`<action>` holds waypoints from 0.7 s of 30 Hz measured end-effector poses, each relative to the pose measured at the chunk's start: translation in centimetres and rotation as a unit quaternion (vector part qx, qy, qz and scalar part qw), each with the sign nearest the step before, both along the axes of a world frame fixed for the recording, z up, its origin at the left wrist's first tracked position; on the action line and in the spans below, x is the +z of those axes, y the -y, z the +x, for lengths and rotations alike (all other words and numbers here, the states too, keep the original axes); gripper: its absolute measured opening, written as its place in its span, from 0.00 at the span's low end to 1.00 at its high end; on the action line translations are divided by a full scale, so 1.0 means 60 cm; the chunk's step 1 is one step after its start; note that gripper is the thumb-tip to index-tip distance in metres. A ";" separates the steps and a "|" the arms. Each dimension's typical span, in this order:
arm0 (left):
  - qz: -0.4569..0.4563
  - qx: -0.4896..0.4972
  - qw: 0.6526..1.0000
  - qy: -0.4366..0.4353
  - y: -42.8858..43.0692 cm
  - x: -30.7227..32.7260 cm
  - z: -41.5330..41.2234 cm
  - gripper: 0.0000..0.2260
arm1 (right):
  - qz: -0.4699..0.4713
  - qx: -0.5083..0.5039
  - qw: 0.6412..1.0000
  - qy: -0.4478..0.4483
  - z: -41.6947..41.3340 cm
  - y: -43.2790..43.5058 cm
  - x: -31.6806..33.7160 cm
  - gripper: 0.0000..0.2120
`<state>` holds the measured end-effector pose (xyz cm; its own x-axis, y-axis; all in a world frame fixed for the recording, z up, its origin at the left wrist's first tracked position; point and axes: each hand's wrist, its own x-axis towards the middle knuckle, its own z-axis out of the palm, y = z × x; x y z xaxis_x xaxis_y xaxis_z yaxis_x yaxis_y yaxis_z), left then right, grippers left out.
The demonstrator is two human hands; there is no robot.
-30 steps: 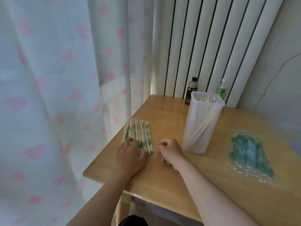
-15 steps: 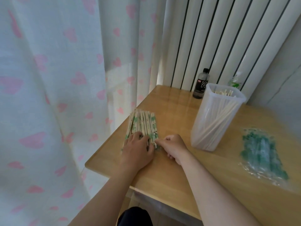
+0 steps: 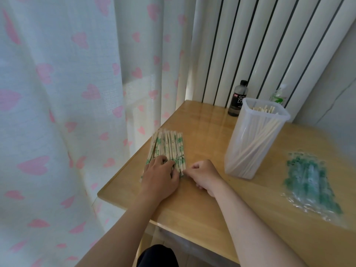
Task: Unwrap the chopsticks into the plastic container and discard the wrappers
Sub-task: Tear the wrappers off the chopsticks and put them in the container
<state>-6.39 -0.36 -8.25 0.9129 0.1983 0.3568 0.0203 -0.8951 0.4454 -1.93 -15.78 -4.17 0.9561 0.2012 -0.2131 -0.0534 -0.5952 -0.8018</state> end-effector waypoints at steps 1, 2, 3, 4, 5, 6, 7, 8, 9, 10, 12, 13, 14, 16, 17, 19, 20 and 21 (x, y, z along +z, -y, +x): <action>0.000 0.000 1.000 -0.001 0.000 -0.001 0.000 0.14 | 0.006 -0.002 1.000 -0.001 -0.001 -0.001 0.001 0.14; 0.001 -0.001 1.000 -0.004 -0.001 -0.001 -0.001 0.14 | 0.011 -0.004 1.000 -0.002 -0.003 -0.002 0.002 0.17; 0.002 -0.002 1.000 -0.006 0.000 -0.001 0.000 0.15 | 0.013 -0.004 1.000 -0.003 -0.003 -0.002 0.001 0.18; 0.003 -0.003 1.000 -0.007 -0.001 -0.001 0.000 0.15 | 0.015 -0.001 1.000 -0.004 -0.003 -0.003 0.000 0.17; 0.003 -0.002 1.000 -0.007 0.000 0.000 0.001 0.15 | 0.015 0.005 1.000 -0.003 -0.002 -0.002 -0.001 0.14; 0.002 -0.002 1.000 -0.009 0.000 0.000 0.002 0.16 | 0.013 0.008 1.000 -0.002 -0.001 -0.002 -0.002 0.11; 0.001 -0.002 1.000 -0.011 0.001 0.000 0.002 0.16 | 0.011 0.011 1.000 0.000 -0.001 -0.002 -0.004 0.09; 0.000 -0.002 1.000 -0.013 0.001 0.000 0.003 0.17 | 0.008 0.012 1.000 0.002 -0.001 -0.001 -0.004 0.09; 0.000 -0.003 1.000 -0.013 0.001 0.000 0.003 0.17 | 0.007 0.012 1.000 0.004 0.000 -0.001 -0.005 0.09; -0.001 -0.003 1.000 -0.012 0.000 -0.001 0.003 0.17 | 0.009 0.010 1.000 0.005 -0.001 0.000 -0.005 0.09; 0.000 -0.003 1.000 -0.008 0.000 -0.002 0.002 0.16 | 0.028 0.001 1.000 0.002 -0.003 0.002 -0.001 0.09; 0.001 -0.004 1.000 -0.006 0.000 -0.001 0.003 0.15 | 0.043 -0.006 0.999 -0.002 -0.003 0.003 0.001 0.09; 0.000 -0.003 1.000 -0.004 0.000 -0.002 0.003 0.14 | 0.061 -0.014 0.998 -0.007 -0.004 0.005 0.003 0.10; -0.003 -0.001 1.000 0.002 0.001 -0.001 0.002 0.13 | 0.104 -0.027 0.994 -0.020 -0.005 0.008 0.006 0.10; -0.004 0.000 1.000 0.001 0.001 -0.001 0.002 0.13 | 0.125 -0.032 0.991 -0.028 -0.005 0.010 0.007 0.10; -0.004 -0.001 1.000 -0.002 0.001 -0.001 0.002 0.14 | 0.163 -0.039 0.985 -0.047 -0.005 0.014 0.010 0.09; -0.003 -0.002 1.000 -0.001 0.001 0.000 0.002 0.14 | 0.178 -0.041 0.982 -0.055 -0.003 0.016 0.010 0.09; -0.002 -0.001 1.000 0.001 0.001 0.000 0.002 0.14 | 0.191 -0.043 0.979 -0.061 -0.002 0.018 0.011 0.08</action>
